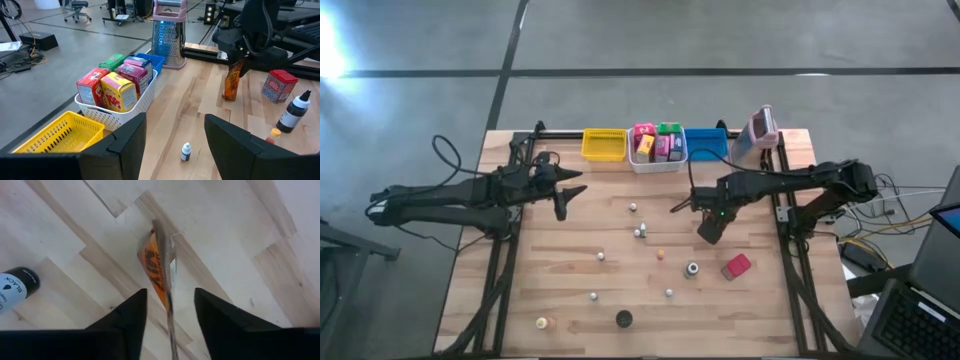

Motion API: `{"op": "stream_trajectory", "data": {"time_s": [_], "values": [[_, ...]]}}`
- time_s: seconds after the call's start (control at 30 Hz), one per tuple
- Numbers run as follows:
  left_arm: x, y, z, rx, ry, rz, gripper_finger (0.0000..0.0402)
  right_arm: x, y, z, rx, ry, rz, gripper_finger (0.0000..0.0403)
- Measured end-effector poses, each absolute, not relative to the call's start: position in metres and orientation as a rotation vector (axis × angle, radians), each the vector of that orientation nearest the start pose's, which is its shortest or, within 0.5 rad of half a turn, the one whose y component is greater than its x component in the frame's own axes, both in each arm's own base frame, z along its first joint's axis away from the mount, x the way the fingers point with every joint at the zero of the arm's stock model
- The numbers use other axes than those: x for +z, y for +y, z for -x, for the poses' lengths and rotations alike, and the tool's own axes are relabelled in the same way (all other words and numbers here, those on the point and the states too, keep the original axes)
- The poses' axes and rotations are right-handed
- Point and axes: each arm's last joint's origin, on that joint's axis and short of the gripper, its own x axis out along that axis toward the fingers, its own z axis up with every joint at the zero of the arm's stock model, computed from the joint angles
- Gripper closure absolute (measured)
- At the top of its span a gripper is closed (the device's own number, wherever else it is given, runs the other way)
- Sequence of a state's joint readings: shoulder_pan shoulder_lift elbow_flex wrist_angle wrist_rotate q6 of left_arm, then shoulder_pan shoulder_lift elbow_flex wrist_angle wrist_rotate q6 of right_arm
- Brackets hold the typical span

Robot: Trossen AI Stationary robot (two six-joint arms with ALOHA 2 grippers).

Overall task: Pick & Place Kitchen Items
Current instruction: Put the orange seasoning pack into the blue basket

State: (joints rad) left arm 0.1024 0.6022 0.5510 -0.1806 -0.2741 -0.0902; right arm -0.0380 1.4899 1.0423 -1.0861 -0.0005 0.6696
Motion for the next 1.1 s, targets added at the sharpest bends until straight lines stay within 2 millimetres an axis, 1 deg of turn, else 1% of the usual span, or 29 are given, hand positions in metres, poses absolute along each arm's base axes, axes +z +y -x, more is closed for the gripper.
{"op": "stream_trajectory", "data": {"time_s": [0.33,0.37,0.63,0.8,0.9,0.97,1.1], "values": [[0.279,0.022,-0.142,0.387,0.211,0.086,0.0195,0.230,-0.010,-0.256,-0.487,1.424,-0.520,0.0383],[0.278,0.022,-0.142,0.388,0.211,0.090,0.0195,0.230,-0.010,-0.257,-0.479,1.419,-0.514,0.0388],[0.278,0.022,-0.142,0.388,0.211,0.092,0.0195,0.237,-0.010,-0.260,-0.465,1.395,-0.515,0.0395],[0.278,0.022,-0.142,0.388,0.213,0.091,0.0195,0.248,-0.017,-0.265,-0.497,1.343,-0.566,0.0395],[0.277,0.022,-0.141,0.389,0.229,0.090,0.0195,0.264,-0.025,-0.269,-0.513,1.302,-0.587,0.0395],[0.276,0.022,-0.141,0.389,0.238,0.089,0.0195,0.279,-0.031,-0.271,-0.533,1.262,-0.590,0.0395],[0.276,0.022,-0.141,0.388,0.231,0.089,0.0195,0.313,-0.045,-0.271,-0.606,1.176,-0.533,0.0395]]}}
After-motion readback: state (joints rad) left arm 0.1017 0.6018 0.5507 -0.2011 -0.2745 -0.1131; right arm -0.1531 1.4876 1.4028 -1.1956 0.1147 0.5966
